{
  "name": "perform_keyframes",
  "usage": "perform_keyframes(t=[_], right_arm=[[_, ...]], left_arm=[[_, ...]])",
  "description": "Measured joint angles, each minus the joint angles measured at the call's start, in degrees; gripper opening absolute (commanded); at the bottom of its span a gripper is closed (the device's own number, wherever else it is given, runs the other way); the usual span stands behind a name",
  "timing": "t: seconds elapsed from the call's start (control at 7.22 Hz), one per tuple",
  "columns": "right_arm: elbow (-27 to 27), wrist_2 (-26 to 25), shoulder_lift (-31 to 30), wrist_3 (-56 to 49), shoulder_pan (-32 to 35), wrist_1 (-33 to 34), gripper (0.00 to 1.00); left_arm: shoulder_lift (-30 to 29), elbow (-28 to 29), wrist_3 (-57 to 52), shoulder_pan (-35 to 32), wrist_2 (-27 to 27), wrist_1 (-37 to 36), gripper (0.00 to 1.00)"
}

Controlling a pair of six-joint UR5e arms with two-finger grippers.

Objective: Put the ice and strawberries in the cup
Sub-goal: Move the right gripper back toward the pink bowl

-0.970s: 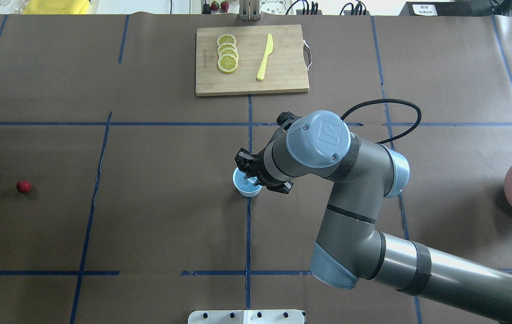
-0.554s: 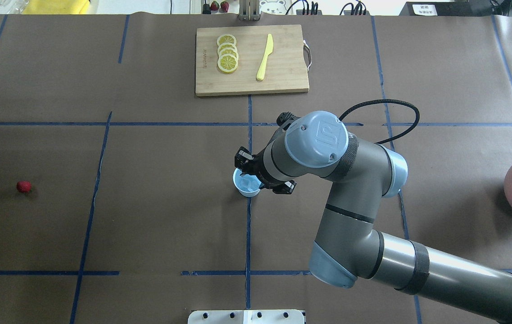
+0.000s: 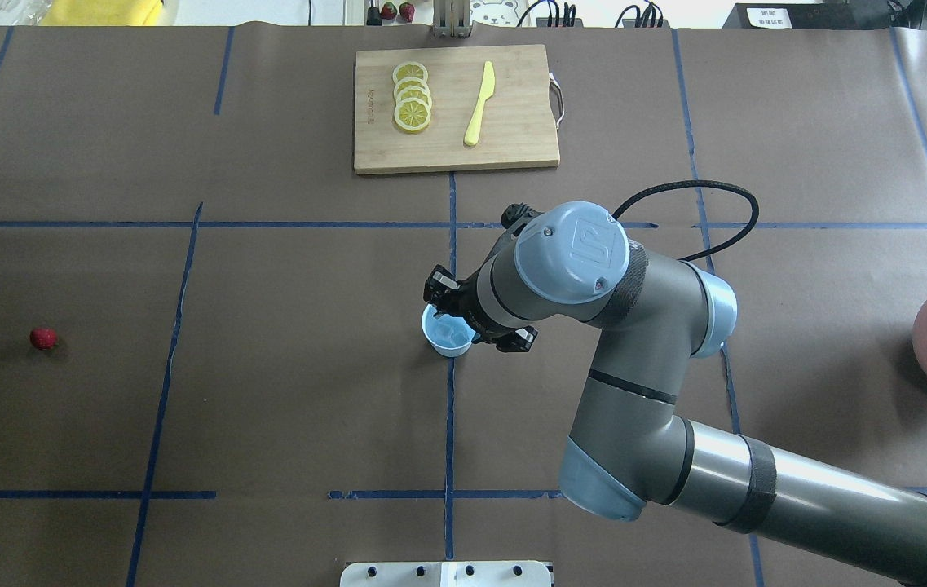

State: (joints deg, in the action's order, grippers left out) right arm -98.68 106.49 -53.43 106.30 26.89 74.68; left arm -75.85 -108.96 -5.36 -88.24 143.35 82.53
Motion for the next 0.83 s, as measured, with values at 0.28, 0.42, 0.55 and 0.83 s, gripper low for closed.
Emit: perform_keyframes(t=[0.28, 0.42, 0.55, 0.83], right_arm=[[-5.50, 2.15, -5.28, -1.24, 2.15, 0.24, 0.68], [-10.52, 4.06, -11.75, -5.55, 4.11, 0.36, 0.75], [-15.59, 6.36, -19.77, -12.88, 6.42, 0.33, 0.75], [-22.22, 13.31, -35.93, -32.88, 15.19, 0.02, 0.87]], left_arm=[[0.00, 0.16, 0.00, 0.00, 0.00, 0.00, 1.00], [0.00, 0.33, 0.00, 0.00, 0.00, 0.00, 1.00], [0.12, 0.50, 0.00, 0.00, 0.00, 0.00, 1.00], [0.57, 0.64, 0.00, 0.00, 0.00, 0.00, 1.00]])
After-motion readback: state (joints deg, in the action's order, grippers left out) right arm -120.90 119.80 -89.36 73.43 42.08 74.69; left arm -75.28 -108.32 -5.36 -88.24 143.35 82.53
